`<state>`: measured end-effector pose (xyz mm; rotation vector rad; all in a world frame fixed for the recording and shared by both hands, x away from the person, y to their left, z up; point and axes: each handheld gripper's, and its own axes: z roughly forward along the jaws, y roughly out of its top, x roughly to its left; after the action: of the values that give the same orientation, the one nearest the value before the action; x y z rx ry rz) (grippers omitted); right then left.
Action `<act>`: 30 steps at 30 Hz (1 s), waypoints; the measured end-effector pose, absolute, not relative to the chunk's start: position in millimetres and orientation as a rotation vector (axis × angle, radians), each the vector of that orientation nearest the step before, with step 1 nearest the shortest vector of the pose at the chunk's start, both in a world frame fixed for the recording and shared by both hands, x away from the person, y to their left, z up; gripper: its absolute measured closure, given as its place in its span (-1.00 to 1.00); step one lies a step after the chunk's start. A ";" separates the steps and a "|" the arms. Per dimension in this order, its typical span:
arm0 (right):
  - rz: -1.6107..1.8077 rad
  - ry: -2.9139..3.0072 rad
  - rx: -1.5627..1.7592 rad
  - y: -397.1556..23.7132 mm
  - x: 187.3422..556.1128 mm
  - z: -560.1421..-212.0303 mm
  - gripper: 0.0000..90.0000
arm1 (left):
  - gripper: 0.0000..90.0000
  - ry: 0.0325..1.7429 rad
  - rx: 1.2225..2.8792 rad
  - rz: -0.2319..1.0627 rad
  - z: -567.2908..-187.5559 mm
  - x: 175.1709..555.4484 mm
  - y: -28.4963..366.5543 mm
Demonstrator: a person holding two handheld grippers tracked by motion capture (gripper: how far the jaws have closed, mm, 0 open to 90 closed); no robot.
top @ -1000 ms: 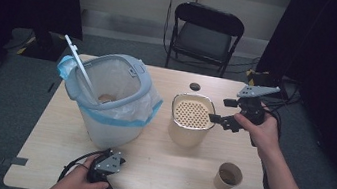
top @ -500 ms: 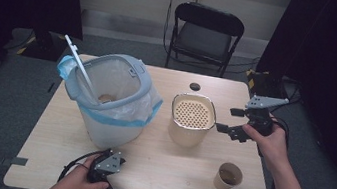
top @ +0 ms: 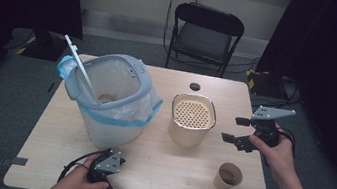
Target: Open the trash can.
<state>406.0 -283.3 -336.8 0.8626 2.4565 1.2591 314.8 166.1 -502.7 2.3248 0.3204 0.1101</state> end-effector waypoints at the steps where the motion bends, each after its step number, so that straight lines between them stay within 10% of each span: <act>1: 1.259 2.456 0.863 -283.3 406.0 -336.8 -0.67 | -1.00 0.320 2.325 0.110 -502.7 314.8 166.1; 30: 1.299 2.429 0.928 -317.0 377.1 -372.6 -0.67 | -1.00 0.321 2.325 0.109 -502.7 314.8 166.1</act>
<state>377.1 -317.0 -372.6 0.9276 2.4295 1.2990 314.8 166.1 -502.7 2.3251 0.3209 0.1090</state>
